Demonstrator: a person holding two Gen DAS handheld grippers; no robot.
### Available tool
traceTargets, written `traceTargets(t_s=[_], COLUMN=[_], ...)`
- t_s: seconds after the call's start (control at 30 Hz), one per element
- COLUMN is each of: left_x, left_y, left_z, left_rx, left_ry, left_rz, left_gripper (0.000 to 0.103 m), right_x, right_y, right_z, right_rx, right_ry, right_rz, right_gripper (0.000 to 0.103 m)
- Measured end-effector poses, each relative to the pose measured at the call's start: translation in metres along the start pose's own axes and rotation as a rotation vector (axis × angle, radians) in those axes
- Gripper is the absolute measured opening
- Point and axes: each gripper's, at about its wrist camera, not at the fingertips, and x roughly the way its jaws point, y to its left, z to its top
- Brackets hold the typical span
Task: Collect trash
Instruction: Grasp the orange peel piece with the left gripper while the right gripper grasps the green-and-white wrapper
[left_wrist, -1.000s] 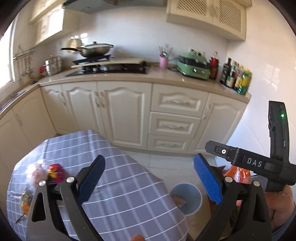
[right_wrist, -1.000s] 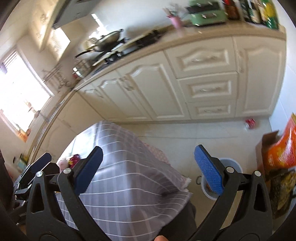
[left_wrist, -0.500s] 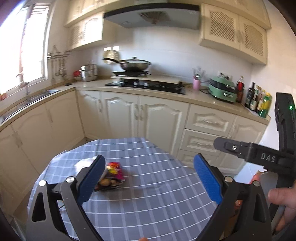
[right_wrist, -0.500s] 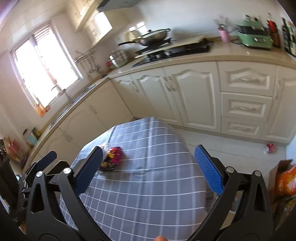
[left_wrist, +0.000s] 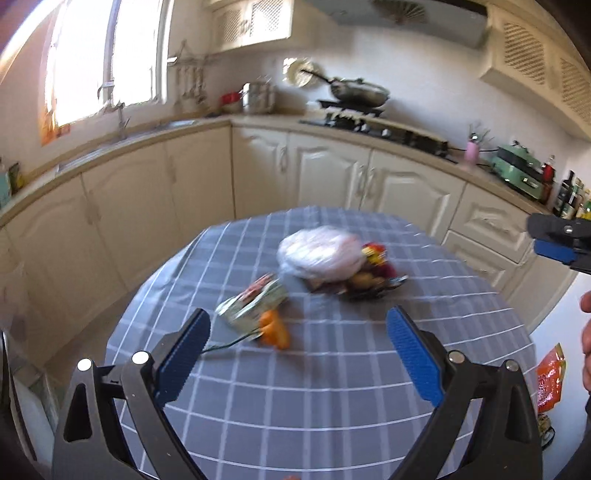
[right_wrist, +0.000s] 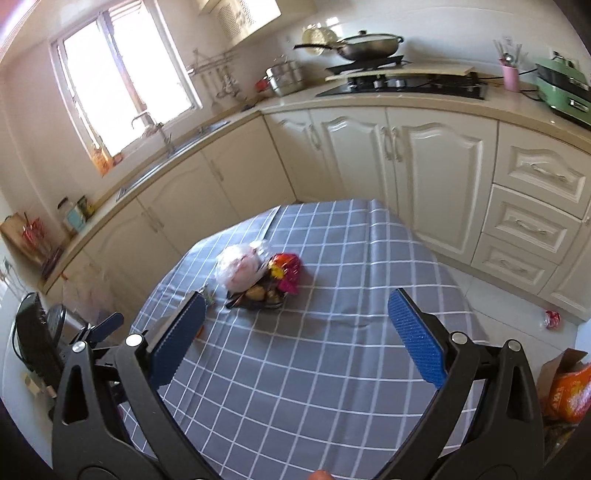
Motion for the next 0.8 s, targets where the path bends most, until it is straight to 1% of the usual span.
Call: traceTargets(t_s=[0.03,0.1,0.33,0.37,0.4,0.43,0.47,0.5,0.53,0.57,0.6,0.77,0.8], left_x=[0.005,0.019,0.069,0.074,0.079,0.084,0.089,0.092,0.092,0.090,0.087,0.067,0.062], left_y=[0.006,0.016,0.022,0.022,0.022,0.022,0.024,0.026,0.027,0.030,0.033,0.053,0.058], left_z=[-0.002,-0.005,-0.013,-0.013,-0.013,-0.013,-0.014,-0.015,-0.015,-0.016,-0.017,-0.025,-0.028], left_rx=[-0.006,0.002,0.057,0.060,0.063,0.062,0.053,0.042,0.031,0.020,0.005,-0.058,-0.067], left_ry=[0.010,0.038,0.110,0.117,0.122,0.144,0.167,0.175,0.170,0.164,0.153,0.126,0.121], left_rz=[0.009,0.004,0.003,-0.004,-0.018,-0.038,-0.054,-0.058,-0.065,-0.075,-0.084,-0.046,-0.025], left_gripper=[0.094,0.094,0.094,0.090,0.073,0.061,0.037,0.029,0.027,0.022,0.011,0.011,0.011], right_x=[0.004,0.012,0.035,0.040,0.045,0.049,0.053,0.058,0.063,0.068,0.074,0.109,0.118], right_y=[0.001,0.008,0.021,0.023,0.026,0.028,0.031,0.035,0.039,0.043,0.048,0.080,0.089], right_z=[-0.001,-0.004,-0.012,-0.014,-0.016,-0.018,-0.020,-0.022,-0.024,-0.025,-0.027,-0.037,-0.040], right_rx=[-0.002,-0.012,-0.036,-0.039,-0.045,-0.049,-0.054,-0.059,-0.062,-0.064,-0.064,-0.089,-0.091], right_ry=[0.009,0.026,0.079,0.090,0.104,0.115,0.124,0.135,0.145,0.155,0.167,0.242,0.261], right_rz=[0.003,0.007,0.012,0.014,0.018,0.024,0.030,0.036,0.044,0.055,0.072,0.151,0.169], right_gripper=[0.097,0.097,0.097,0.097,0.097,0.097,0.097,0.097,0.097,0.097,0.097,0.096,0.093])
